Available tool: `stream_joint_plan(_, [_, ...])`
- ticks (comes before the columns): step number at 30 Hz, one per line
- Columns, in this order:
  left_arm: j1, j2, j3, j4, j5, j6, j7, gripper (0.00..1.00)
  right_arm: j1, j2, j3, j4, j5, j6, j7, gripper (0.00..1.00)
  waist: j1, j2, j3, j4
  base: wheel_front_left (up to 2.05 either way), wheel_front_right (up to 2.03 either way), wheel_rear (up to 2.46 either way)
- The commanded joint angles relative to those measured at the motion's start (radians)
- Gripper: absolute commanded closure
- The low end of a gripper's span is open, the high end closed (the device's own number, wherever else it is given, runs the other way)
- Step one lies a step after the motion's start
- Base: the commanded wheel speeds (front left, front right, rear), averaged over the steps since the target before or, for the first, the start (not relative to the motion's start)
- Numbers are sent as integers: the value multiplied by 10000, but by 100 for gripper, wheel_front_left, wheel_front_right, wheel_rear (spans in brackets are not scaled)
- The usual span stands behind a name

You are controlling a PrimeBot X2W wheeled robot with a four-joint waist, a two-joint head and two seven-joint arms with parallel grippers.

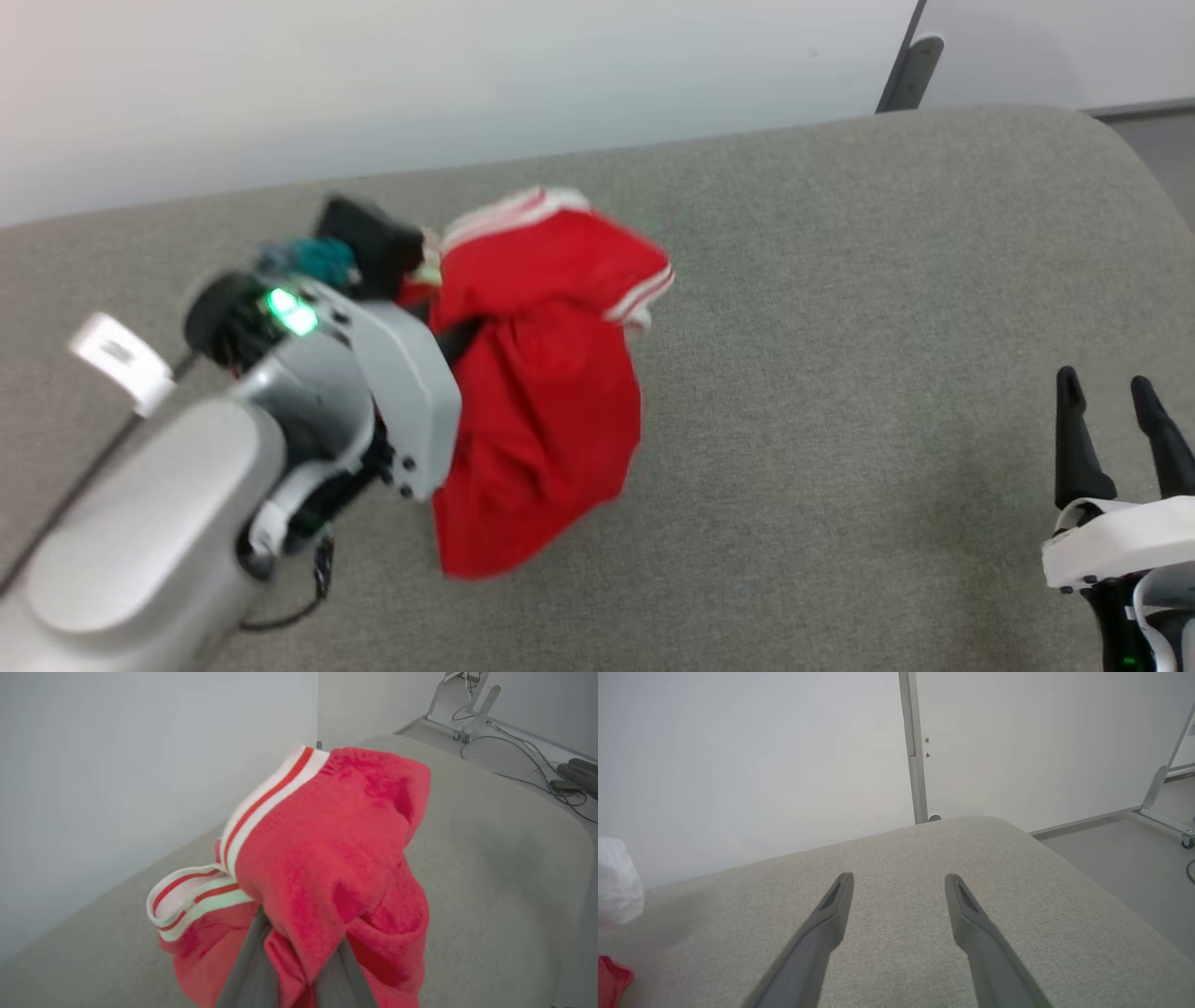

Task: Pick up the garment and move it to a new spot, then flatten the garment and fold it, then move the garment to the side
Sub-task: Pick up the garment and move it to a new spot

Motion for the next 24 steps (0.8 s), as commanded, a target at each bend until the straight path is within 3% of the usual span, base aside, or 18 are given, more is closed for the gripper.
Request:
stream_joint_plan(1, [278,-72,-193,287,90,-3,-13,100,-160,62,72,72,10,-10,-88,0,0,0,199,-92,0,0,0])
stream_joint_plan(13, [1028,-1128,-1476,3337,335,-446,-91,100,-478,144,527,475,40,-10,-199,0,0,0,504,-26,0,0,0])
stream_joint_plan(23, [1040,-2109,-1960,5551,54,-1110,-165,100,-589,31,780,664,88,-10,-148,0,0,0,325,113,0,0,0])
stream_joint_plan(24, [1002,-2188,-1925,5679,-27,-1175,-233,73,-577,7,795,676,84,-10,-139,0,0,0,275,137,0,0,0])
